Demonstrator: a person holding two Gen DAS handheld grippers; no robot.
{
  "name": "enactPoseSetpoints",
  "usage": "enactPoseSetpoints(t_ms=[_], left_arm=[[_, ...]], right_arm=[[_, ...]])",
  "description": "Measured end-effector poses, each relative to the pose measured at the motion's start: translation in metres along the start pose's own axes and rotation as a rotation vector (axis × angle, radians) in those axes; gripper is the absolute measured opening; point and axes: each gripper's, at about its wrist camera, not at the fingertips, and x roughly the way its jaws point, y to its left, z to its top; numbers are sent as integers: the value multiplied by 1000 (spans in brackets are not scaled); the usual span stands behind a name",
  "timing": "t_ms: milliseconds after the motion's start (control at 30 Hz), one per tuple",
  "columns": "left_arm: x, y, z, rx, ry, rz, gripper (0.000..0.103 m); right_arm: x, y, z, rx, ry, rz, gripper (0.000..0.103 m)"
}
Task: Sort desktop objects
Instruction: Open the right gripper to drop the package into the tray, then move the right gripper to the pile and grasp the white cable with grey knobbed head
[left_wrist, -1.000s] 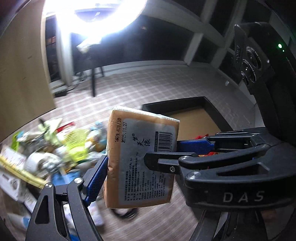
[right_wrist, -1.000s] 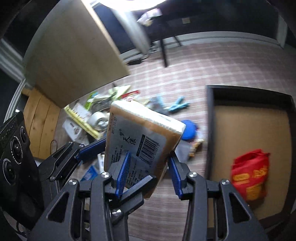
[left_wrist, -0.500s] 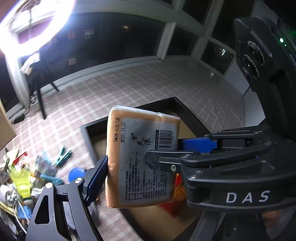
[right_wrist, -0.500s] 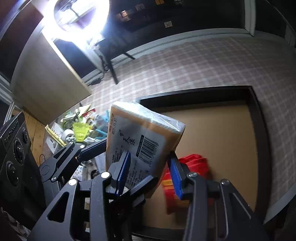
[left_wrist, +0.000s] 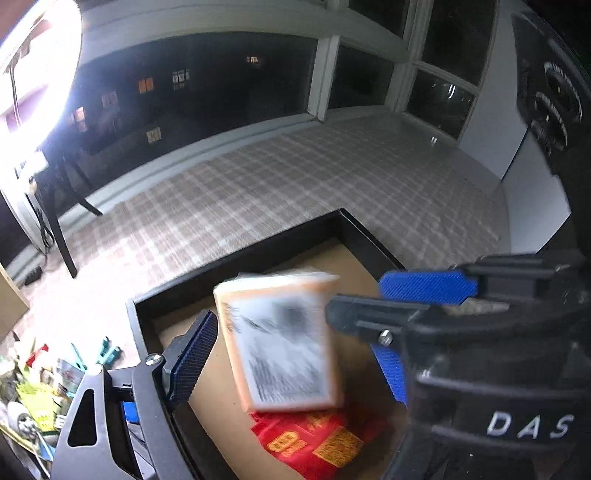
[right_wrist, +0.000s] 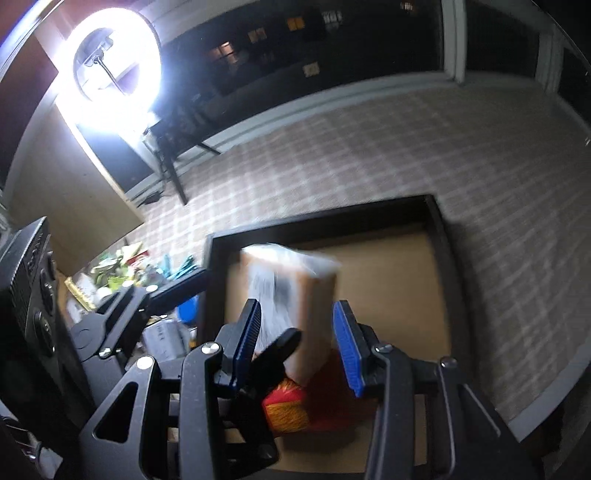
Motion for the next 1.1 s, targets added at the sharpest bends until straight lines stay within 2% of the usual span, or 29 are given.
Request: enactPoseSetpoints(t_ms=[100,233,467,733,1100], left_arm=[[-5,-2,0,22,-14,31,81],[-6,0,-1,27,-16,36,82],[-16,13,-12,21,-22,68,82],[-37,46,-40,-19,-16,123,82],[-82,123,-99,-127,9,218,82]], right_arm=[[-3,-2,1,7,-6,-1,41],[0,-1,0,7,-2,2,41],[7,19,-4,-28,4,6,41],[14,66,-21,-82,17,34,41],[30,150,-51,-176,51,79,41]])
